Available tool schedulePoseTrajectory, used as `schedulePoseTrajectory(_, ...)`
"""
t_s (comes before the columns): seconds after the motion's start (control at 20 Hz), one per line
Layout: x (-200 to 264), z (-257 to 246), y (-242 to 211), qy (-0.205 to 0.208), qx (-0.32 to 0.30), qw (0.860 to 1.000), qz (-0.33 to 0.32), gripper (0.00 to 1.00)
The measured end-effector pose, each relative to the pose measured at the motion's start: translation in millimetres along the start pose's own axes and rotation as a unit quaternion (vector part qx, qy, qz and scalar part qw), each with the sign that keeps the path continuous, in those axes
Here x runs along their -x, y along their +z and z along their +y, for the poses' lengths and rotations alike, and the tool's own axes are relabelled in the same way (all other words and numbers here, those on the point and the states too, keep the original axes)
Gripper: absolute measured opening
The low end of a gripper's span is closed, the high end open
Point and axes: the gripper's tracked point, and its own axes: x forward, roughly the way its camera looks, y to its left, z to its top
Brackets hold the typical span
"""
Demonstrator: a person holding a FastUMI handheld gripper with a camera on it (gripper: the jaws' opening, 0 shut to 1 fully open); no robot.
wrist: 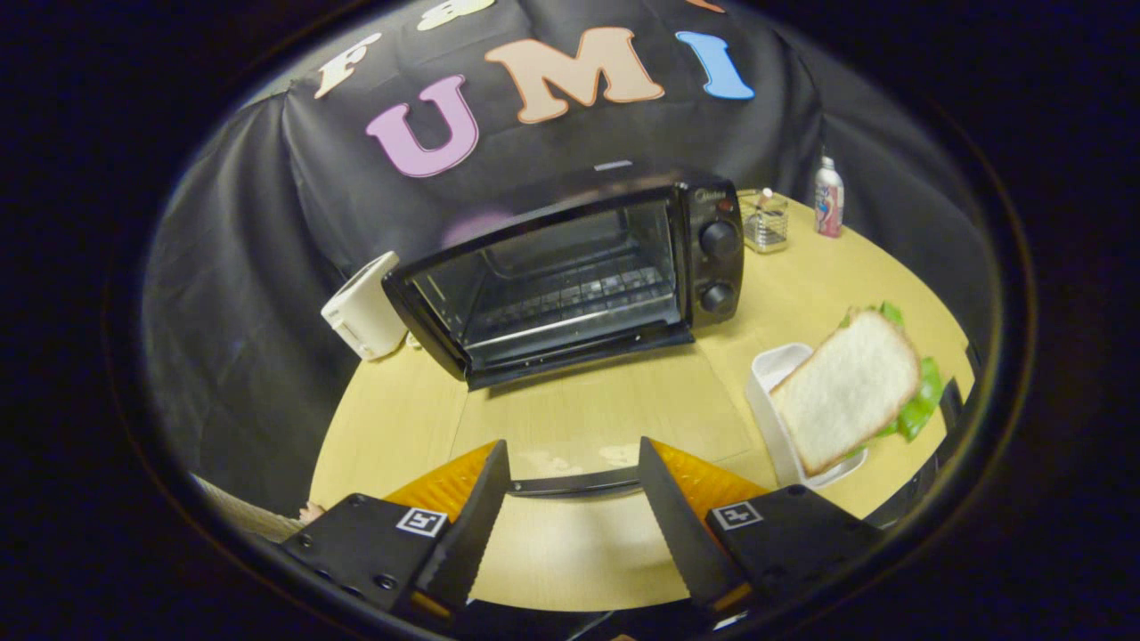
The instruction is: Open the toaster oven, put the food inside, and close the toaster oven door.
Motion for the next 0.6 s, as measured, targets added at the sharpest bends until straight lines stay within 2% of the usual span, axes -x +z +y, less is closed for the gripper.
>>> schedulePoseTrajectory(0.35, 55, -127, 48, -0.054, -0.039, 0.997, 0.049, 0.92)
schedulePoseTrajectory(0.5, 62, -179, 60, -0.077, -0.024, 0.994, 0.072, 0.92)
schedulePoseTrajectory(0.6, 55, -207, 59, -0.079, -0.006, 0.992, 0.098, 0.92)
